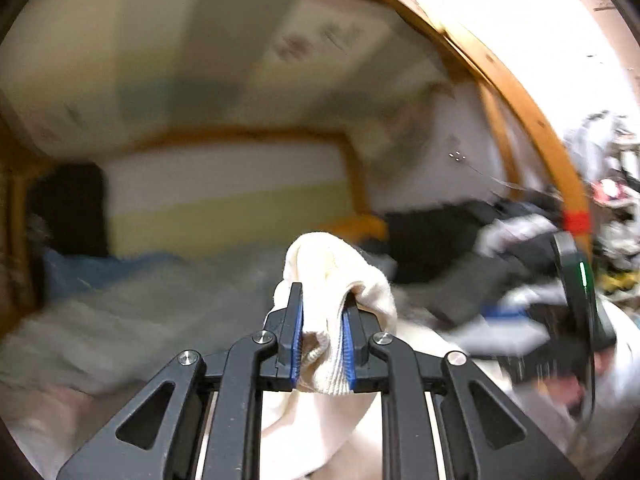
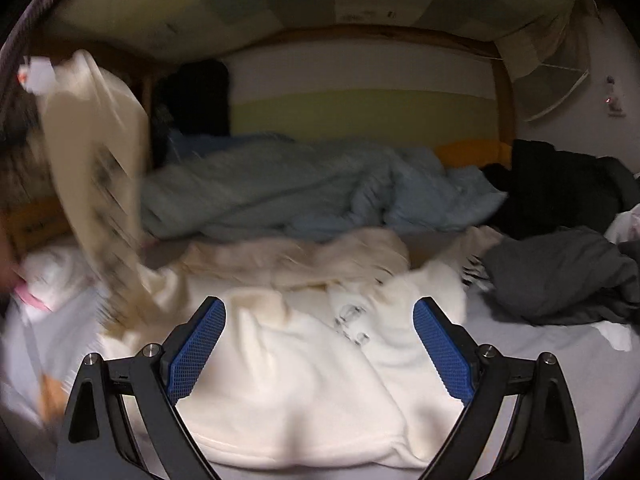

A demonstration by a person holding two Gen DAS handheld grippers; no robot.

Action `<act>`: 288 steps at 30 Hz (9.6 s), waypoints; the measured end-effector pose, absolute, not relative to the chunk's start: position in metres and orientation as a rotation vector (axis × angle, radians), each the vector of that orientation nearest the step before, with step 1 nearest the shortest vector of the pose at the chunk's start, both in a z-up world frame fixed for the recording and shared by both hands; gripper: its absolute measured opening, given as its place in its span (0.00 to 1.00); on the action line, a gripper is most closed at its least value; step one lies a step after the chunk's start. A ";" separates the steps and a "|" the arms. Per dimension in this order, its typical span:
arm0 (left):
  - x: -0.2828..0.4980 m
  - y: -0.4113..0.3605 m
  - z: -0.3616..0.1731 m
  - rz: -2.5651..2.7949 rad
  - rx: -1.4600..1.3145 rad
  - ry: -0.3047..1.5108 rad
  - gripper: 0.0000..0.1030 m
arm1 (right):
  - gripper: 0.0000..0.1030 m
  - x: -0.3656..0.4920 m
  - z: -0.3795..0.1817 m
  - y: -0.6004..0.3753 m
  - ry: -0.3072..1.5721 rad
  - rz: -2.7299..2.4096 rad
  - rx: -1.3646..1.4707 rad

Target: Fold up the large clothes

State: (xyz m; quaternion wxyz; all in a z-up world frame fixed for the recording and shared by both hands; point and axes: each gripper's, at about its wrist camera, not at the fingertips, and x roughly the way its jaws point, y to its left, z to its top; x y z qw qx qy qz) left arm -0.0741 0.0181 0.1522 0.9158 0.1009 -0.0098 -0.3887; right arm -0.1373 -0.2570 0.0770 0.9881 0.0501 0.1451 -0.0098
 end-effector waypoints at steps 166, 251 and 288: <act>0.150 0.070 -0.059 0.000 -0.095 0.850 0.55 | 0.53 -0.025 -0.059 -0.240 0.742 0.028 -0.101; -0.056 -0.081 0.002 -0.364 0.027 0.258 0.67 | 0.75 -0.046 -0.069 -0.305 0.633 -0.044 0.213; -0.027 -0.102 -0.041 -0.286 0.048 0.449 0.81 | 0.72 -0.076 0.131 -0.491 0.385 -0.195 0.209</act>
